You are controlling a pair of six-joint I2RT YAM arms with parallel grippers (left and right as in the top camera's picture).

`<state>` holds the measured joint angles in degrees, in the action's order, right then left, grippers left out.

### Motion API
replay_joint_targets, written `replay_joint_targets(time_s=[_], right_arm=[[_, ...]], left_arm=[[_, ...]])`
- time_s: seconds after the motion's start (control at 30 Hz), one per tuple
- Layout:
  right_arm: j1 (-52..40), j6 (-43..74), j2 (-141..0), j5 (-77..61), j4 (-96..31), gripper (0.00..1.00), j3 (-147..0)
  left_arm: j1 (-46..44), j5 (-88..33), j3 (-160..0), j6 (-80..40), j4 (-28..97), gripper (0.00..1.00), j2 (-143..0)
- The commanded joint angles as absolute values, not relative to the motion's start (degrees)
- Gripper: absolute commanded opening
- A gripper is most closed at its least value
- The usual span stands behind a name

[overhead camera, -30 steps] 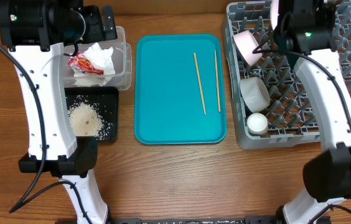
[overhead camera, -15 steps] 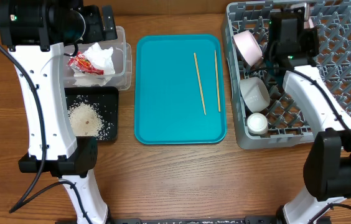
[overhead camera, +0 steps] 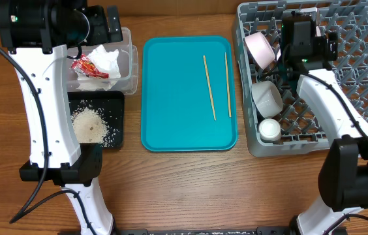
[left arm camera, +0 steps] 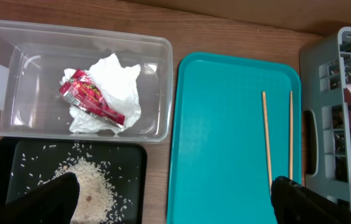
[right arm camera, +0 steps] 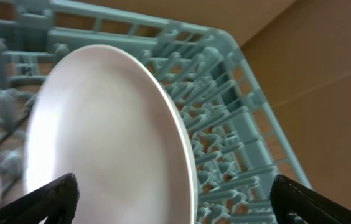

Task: Sort waste into correct bins and load items into the dishwasher
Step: 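Reach the right gripper to a chopstick on the teal tray and grasp it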

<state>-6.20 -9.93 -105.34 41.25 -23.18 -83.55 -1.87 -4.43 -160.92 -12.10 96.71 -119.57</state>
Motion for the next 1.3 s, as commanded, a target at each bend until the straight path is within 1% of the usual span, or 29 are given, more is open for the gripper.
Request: replay_joint_targets(time_s=[0.0,0.07,0.23,0.27,0.33,0.37,0.47,0.67,0.87,0.9,0.97,1.0,1.03,1.07,1.27], right_arm=[[-7.3,-3.6,-97.9,31.8,-26.2,1.0,-89.3],[-8.3,0.3,-94.5,23.1,-28.3,1.0,-90.3],[-9.6,5.6,-89.4,-9.4,-27.4,1.0,-90.3],[-9.8,7.6,-89.5,-13.6,-26.6,1.0,-90.2],[-11.0,12.2,-91.2,-17.0,-25.5,0.95,-90.0],[-12.1,14.2,-92.5,-16.8,-25.3,0.92,-90.0],[-16.5,17.1,-97.2,-15.3,-25.8,0.88,-90.0],[-24.3,17.3,-105.9,0.9,-31.2,0.88,-90.0],[-25.8,11.3,-113.6,2.1,-35.6,0.88,-90.0],[-25.8,9.9,-114.8,2.1,-36.5,0.86,-90.0],[-25.8,8.5,-116.7,1.8,-37.8,0.78,-90.0],[-25.8,8.5,-117.3,1.8,-38.3,0.73,-90.0],[-25.8,8.5,-118.0,1.8,-38.7,0.65,-90.0],[-25.9,8.5,-118.6,1.9,-39.0,0.6,-90.0],[-25.9,8.5,-121.3,3.9,-39.4,0.51,-90.0]], left_arm=[[-2.0,-4.0,-161.7,-12.7,96.8,1.0,-118.4],[-2.0,-4.0,-161.7,-12.7,96.8,1.0,-118.4],[-2.0,-4.0,-161.7,-12.7,96.8,1.0,-118.4],[-2.0,-4.0,-161.7,-12.7,96.8,1.0,-118.4],[-2.0,-4.0,-161.7,-12.7,96.8,1.0,-118.4],[-2.0,-4.0,-161.7,-12.7,96.8,1.0,-118.4],[-2.0,-4.0,-161.7,-12.7,96.8,1.0,-118.4],[-2.0,-4.0,-161.7,-12.7,96.8,1.0,-118.4],[-2.0,-4.0,-161.7,-12.7,96.8,1.0,-118.4],[-2.0,-4.0,-161.7,-12.7,96.8,1.0,-118.4],[-2.0,-4.0,-161.7,-12.7,96.8,1.0,-118.4],[-2.0,-4.0,-161.7,-12.7,96.8,1.0,-118.4],[-2.0,-4.0,-161.7,-12.7,96.8,1.0,-118.4],[-2.0,-4.0,-161.7,-12.7,96.8,1.0,-118.4],[-2.0,-4.0,-161.7,-12.7,96.8,1.0,-118.4]])
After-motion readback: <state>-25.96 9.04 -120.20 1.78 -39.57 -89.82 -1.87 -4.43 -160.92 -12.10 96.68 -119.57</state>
